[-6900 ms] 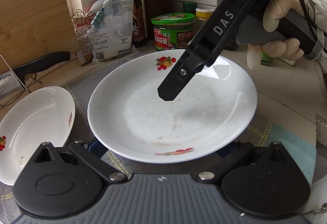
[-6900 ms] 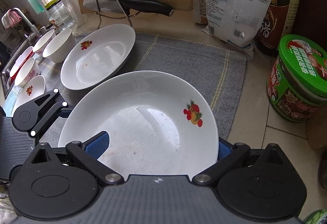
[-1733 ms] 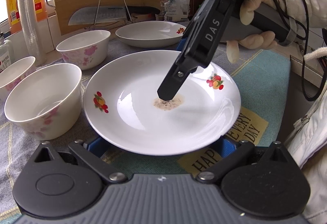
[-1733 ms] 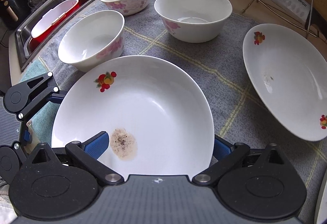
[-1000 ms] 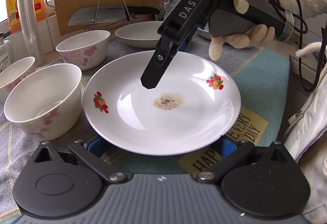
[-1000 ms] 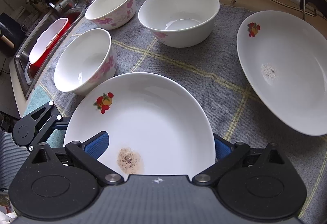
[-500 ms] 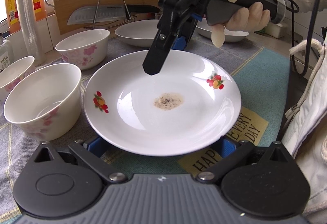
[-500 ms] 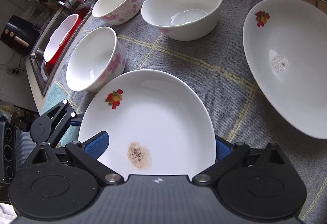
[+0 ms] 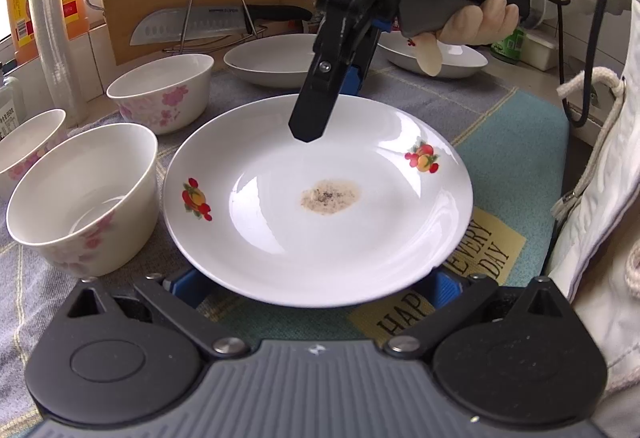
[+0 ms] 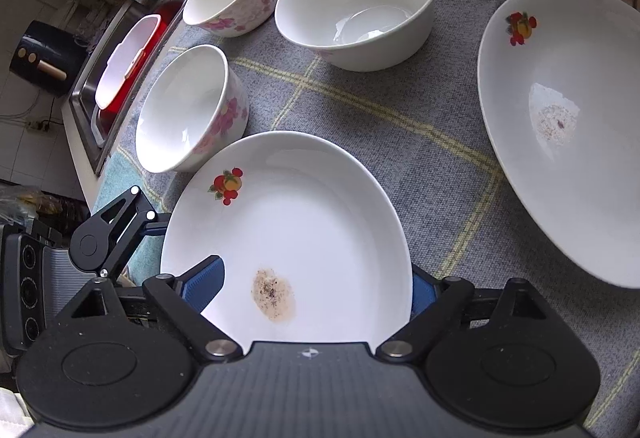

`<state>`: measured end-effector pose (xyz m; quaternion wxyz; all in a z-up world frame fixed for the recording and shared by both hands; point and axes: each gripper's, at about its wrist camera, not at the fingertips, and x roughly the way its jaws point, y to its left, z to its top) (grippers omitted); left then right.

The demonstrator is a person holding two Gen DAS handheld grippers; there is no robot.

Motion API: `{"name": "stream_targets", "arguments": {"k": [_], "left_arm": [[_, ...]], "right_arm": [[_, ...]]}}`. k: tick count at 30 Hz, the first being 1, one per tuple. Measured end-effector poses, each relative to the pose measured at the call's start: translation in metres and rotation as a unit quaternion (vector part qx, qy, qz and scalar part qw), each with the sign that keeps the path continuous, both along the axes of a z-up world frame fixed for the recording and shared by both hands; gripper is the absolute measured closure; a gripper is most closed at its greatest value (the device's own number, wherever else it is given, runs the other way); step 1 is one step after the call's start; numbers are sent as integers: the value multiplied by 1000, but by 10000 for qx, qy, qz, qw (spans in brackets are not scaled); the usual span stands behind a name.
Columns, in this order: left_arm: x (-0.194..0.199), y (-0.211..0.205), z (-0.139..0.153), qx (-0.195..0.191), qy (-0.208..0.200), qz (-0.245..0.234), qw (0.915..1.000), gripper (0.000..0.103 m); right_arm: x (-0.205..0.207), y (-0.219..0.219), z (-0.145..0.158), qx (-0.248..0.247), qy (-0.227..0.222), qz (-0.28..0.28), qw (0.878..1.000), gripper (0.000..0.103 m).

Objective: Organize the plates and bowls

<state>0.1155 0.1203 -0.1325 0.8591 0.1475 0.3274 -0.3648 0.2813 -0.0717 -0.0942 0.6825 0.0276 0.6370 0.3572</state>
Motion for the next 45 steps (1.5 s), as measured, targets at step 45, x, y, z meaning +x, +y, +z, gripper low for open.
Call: {"name": "stream_targets", "arguments": {"k": [45], "left_arm": [[-2,-14,20,194,136,-118,9997,2]], "right_arm": [[-27,-25,23,244,-452,-395,9979,8]]}}
